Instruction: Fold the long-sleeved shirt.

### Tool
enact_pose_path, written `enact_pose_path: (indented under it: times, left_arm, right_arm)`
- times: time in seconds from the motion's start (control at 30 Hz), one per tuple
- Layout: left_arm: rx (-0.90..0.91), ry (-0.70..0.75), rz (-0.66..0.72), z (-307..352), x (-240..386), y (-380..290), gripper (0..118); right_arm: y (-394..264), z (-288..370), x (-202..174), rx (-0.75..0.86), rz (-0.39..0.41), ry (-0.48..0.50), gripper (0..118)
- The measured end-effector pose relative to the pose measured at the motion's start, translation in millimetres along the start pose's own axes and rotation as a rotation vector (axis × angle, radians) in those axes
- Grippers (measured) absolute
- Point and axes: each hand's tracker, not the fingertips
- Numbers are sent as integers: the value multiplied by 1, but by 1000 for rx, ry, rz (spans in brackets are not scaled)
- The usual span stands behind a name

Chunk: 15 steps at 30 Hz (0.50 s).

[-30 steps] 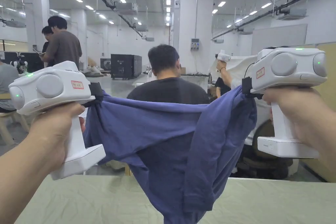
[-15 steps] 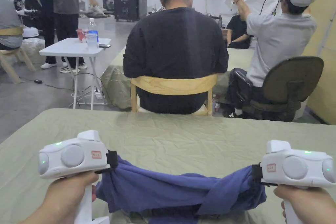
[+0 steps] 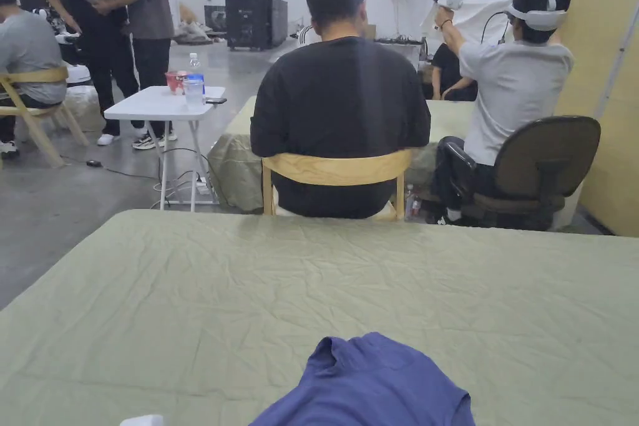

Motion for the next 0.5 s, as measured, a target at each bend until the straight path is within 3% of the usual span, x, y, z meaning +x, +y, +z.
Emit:
enact_pose_path:
  times: [0.07, 0.27, 0.37, 0.4, 0.43, 0.47, 0.5]
  left_arm:
    - [-21, 0, 17, 11, -4, -24, 8]
    - [-76, 13, 10, 32, -9, -82, 8]
    - [-107, 22, 27, 32, -13, -97, 11]
    - [-103, 17, 50, 34, -14, -100, 25]
    - [-94, -6, 91, 35, -16, -99, 74]
    - [-88, 4, 101, 37, -16, -98, 111]
    - [-72, 28, 104, 39, -16, -96, 118]
  right_arm:
    - [-30, 12, -4, -34, 27, -9, 10]
    - [-92, 26, -5, -170, -12, 19, 9]
    - [-106, 22, -5, -241, 11, -36, 13]
    - [-108, 20, -2, -234, 4, -26, 24]
    - [-109, 19, 1, -244, -3, -19, 64]
    - [-111, 19, 5, -251, -26, -18, 99]
    - [-112, 21, 8, -234, -48, -66, 109]
